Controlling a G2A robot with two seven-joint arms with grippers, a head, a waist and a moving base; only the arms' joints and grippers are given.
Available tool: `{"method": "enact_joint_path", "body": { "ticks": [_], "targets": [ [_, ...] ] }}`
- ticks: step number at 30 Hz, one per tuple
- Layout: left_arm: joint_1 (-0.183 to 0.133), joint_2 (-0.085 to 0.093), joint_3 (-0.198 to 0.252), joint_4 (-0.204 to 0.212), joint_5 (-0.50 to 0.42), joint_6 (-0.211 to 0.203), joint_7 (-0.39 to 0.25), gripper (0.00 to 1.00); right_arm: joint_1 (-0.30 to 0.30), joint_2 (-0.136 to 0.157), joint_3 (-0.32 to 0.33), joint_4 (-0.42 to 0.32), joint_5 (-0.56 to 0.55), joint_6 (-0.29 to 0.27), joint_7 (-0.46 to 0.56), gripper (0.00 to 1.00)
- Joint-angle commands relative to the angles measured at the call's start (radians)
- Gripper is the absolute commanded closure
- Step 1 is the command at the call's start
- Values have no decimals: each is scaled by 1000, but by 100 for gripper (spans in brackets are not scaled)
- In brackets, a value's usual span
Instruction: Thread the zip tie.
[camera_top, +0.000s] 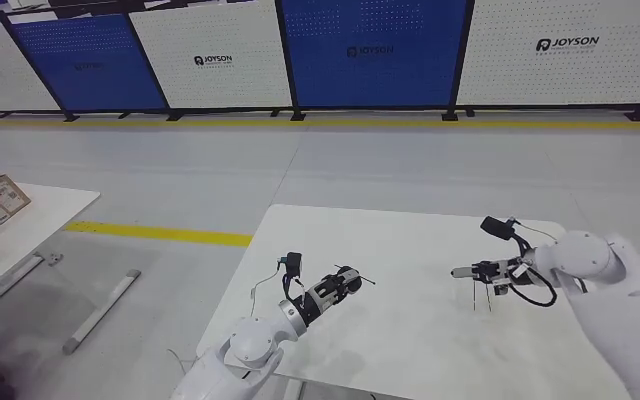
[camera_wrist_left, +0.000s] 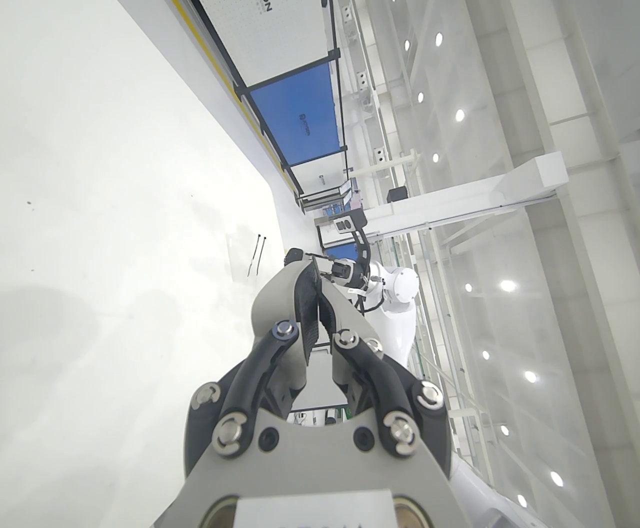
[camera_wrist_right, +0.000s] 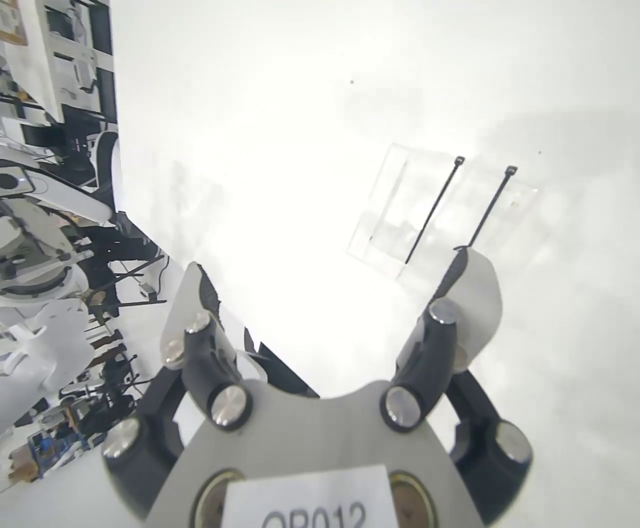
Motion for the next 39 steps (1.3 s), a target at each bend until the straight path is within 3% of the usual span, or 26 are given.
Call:
{"method": "enact_joint_path", "body": {
  "ticks": [1,8,10,13,16,24,28,29,31,32,35,39],
  "targets": [
    [0,0,0,0,0,0,0,100,0,0,0,0,1,0,0,0],
    [0,0,0,0,0,0,0,100,-3,0,-2,-1,-8,2,-7,0],
    [0,0,0,0,0,0,0,100,-7,-2,-17,-8,-63,102,-53,0],
    [0,0,0,0,0,0,0,100,12,-10,-46,-13,-96,190,-49,0],
    [0,0,0,0,0,0,0,100,41,-24,-93,2,-133,237,-33,0],
    [0,0,0,0,0,0,0,100,38,-24,-93,2,-133,235,-41,0],
    [0,0,0,0,0,0,0,100,14,-18,-84,-20,-137,186,-63,0],
    [0,0,0,0,0,0,0,100,11,-17,-80,-23,-136,175,-62,8],
    [0,0,0,0,0,0,0,100,9,-14,-74,-26,-133,170,-58,46],
    [0,0,0,0,0,0,0,100,10,-15,-75,-27,-136,172,-56,53],
    [0,0,0,0,0,0,0,100,17,-18,-84,-28,-142,186,-53,59],
    [0,0,0,0,0,0,0,100,39,-29,-111,3,-176,281,-49,62]
  ]
}}
